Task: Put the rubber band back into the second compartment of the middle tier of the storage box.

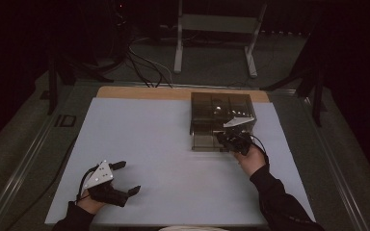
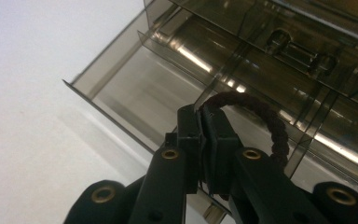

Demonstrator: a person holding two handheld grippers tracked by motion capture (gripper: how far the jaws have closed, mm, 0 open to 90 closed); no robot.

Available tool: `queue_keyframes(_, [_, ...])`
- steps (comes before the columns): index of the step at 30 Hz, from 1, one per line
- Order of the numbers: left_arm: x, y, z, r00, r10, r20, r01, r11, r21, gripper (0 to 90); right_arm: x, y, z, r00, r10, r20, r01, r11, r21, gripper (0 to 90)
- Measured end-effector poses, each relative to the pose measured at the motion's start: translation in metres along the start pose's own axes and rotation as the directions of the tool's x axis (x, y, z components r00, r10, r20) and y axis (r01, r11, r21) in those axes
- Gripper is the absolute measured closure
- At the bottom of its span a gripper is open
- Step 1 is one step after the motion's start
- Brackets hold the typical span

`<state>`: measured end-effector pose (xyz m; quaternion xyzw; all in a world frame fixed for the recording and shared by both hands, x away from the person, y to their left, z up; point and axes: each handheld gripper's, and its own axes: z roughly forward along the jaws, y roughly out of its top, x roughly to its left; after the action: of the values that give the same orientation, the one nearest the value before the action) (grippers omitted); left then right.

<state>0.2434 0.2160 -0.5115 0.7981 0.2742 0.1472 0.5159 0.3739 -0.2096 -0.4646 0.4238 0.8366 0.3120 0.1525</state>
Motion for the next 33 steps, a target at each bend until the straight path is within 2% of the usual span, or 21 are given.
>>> queue_keyframes(12, [0.0, 0.0, 0.0, 1.0, 0.0, 0.0, 0.0, 1.0, 0.001, 0.9, 0.001, 0.001, 0.014, 0.9999, 0.005, -0.015, -0.004, 1.0, 0.026, 86.8])
queue_keyframes(16, [0.0, 0.0, 0.0, 1.0, -0.002, 0.0, 0.002, 1.0, 0.001, 0.9, -0.001, 0.0, 0.017, 0.9997, 0.021, -0.014, -0.021, 0.999, 0.031, 86.7])
queue_keyframes(33, [0.0, 0.0, 0.0, 1.0, -0.001, 0.0, 0.001, 1.0, 0.003, 0.9, -0.006, -0.004, 0.026, 0.999, 0.043, -0.013, -0.043, 0.998, 0.041, 86.0])
